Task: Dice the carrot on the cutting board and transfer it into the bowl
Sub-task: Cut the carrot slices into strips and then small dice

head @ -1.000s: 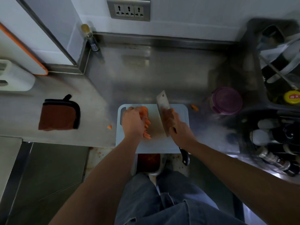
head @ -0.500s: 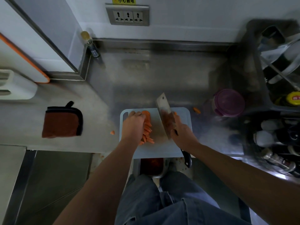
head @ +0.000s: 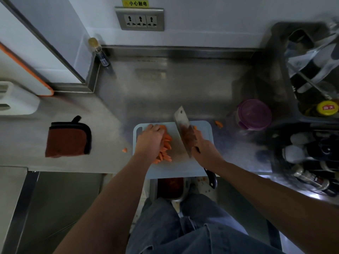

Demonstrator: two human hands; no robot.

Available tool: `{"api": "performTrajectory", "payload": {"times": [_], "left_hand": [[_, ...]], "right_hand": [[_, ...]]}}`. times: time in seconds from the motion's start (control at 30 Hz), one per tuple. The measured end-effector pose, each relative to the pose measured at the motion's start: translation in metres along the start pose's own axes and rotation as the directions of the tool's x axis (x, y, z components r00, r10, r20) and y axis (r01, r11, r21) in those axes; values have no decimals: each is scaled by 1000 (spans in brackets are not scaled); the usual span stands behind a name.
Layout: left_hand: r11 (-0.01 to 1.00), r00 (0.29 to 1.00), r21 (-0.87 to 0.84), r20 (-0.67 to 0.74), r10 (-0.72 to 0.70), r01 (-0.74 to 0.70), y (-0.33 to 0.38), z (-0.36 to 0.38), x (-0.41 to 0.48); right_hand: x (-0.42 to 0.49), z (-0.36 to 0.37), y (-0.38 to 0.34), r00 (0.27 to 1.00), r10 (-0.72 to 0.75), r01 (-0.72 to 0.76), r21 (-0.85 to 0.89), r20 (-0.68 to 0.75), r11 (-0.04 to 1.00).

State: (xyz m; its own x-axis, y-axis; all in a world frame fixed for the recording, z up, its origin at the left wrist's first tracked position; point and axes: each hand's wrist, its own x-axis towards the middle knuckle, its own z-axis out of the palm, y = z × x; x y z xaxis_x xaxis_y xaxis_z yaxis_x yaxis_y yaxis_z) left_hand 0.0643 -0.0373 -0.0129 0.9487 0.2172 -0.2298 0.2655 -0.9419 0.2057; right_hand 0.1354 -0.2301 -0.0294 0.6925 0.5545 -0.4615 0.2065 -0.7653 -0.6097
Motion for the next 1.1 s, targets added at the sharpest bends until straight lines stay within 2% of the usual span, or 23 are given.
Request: {"api": "performTrajectory", "payload": {"times": [0.4, 0.5, 0.6, 0.63, 0.7, 0.8, 0.87, 1.1], "left_hand": [[998, 999, 54, -29, 44, -42, 11, 9, 8], [998, 995, -53, -95, 29, -35, 7, 9, 11], [945, 976, -326, -198, -90, 21, 12, 6, 15], [897, 971, -435, -168, -168, 80, 18, 4, 16], [768, 951, -595, -22, -309, 236, 35, 3, 21], [646, 884, -628, 160, -439, 434, 61, 5, 23], [556, 816, -621, 264, -514, 552, 73, 14, 18], [563, 797, -622, 176, -578, 545, 87, 36, 6]], "right_hand": [[-4, 0, 2, 1000, -23, 23, -16, -5, 1000], [-4, -1, 1, 999, -23, 23, -22, -22, 1000], [-4, -6, 1, 997, -35, 33, -25, -74, 999], [-4, -8, 0, 996, -34, 31, -39, -80, 999], [-6, -13, 1, 996, -31, 25, -73, -86, 997], [-11, -17, 6, 995, -35, 23, -119, -98, 993], [-15, -19, 10, 996, -40, 28, -154, -79, 988], [-28, -15, 21, 998, -51, 41, -201, -44, 979]]}}
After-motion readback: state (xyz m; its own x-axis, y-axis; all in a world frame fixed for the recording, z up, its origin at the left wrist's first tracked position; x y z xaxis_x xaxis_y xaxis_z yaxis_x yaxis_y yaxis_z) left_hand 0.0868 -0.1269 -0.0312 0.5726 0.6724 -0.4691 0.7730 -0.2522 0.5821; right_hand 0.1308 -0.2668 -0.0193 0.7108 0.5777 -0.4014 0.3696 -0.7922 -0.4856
